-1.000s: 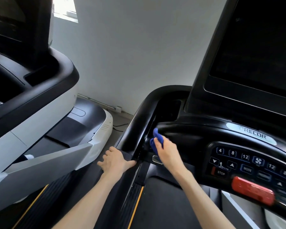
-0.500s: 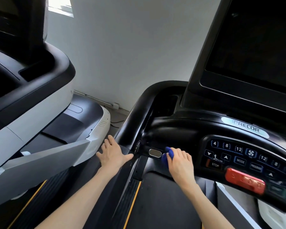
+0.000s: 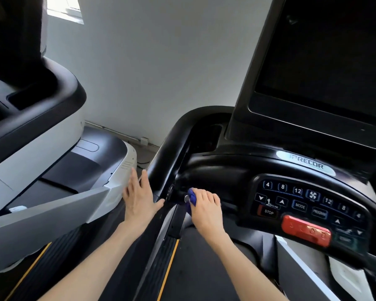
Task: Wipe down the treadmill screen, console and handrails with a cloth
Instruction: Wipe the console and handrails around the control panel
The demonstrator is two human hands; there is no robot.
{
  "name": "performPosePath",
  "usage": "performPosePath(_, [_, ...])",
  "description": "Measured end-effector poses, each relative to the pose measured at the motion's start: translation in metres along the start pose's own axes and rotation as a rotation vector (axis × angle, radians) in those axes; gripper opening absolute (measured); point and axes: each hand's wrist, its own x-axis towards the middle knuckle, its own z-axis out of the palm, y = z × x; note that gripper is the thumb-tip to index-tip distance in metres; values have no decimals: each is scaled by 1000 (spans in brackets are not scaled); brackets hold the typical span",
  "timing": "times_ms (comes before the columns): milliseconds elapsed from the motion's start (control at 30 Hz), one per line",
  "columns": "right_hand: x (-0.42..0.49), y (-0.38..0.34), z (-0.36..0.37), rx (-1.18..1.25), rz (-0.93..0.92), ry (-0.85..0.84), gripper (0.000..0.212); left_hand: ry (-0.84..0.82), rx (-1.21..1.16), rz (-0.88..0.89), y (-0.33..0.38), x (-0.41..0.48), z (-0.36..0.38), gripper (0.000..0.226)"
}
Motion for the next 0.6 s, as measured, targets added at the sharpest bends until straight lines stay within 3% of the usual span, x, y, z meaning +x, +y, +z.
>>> performPosePath(167, [-31, 65, -23, -49, -6, 157, 33, 17, 63, 249, 25, 3, 4, 75])
performPosePath(267, [-10, 41, -18, 35, 287, 165, 35, -76, 26, 386, 44, 1, 11, 65])
performPosePath(333, [1, 24, -16, 94, 404, 43, 31, -184, 5, 434, 53, -3, 17, 60])
performPosePath(400, [-7, 25, -15, 72, 264, 9, 27, -290, 24, 463, 62, -7, 21, 59])
performPosePath(533, [-23, 61, -43, -39, -172, -46, 44, -393, 82, 481, 76, -8, 23, 50])
performPosePath(600, [-9, 72, -71, -12, -163, -158, 40, -384, 89, 478, 82, -10, 26, 49])
